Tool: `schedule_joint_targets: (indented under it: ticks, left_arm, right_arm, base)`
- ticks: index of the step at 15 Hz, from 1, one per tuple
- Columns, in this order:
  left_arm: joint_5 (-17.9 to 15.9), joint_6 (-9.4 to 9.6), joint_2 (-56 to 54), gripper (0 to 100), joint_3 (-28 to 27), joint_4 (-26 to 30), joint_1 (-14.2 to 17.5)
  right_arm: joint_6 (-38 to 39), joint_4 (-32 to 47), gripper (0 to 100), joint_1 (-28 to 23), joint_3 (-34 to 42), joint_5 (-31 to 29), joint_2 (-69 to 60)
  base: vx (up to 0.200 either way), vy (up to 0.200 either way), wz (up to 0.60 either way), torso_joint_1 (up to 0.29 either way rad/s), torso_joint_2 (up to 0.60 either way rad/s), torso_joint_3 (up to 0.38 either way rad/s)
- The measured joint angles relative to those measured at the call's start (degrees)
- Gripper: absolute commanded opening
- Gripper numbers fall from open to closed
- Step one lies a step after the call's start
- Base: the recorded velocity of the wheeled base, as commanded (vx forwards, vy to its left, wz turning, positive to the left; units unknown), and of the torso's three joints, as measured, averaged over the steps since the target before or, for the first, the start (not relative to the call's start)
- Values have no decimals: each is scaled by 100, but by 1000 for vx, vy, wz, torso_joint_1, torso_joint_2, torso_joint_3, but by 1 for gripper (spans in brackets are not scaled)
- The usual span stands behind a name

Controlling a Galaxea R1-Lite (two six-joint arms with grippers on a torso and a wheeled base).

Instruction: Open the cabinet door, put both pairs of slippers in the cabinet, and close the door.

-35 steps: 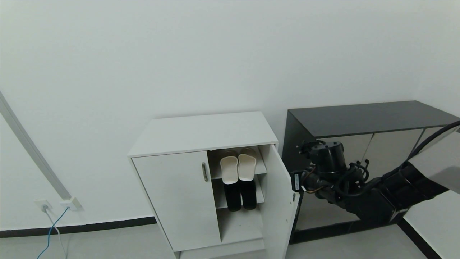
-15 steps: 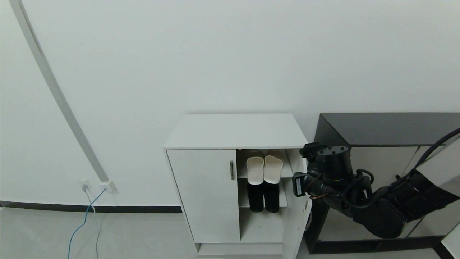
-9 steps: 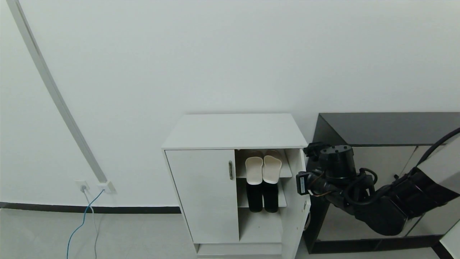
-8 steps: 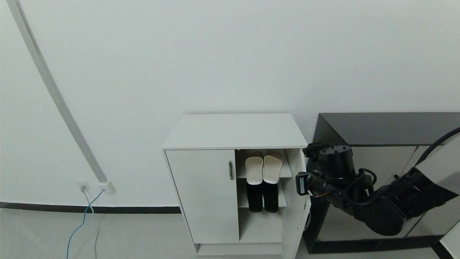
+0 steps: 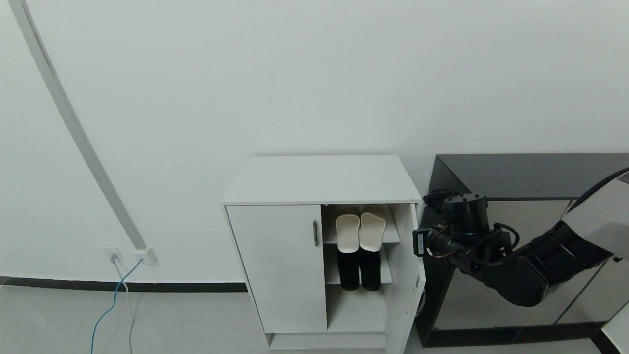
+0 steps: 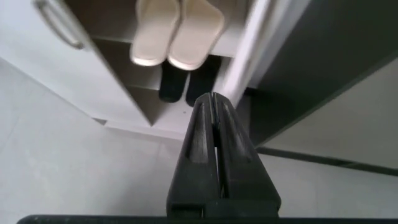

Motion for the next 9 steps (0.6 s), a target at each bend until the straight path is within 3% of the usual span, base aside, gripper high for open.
schedule_joint_targets:
  ticks: [9]
  left_arm:
    - [0,0,0,0,0,-2,2]
  right_arm:
    - [-340,6,0,-149,341,1,188]
  base:
    - [0,0,0,0,0,0]
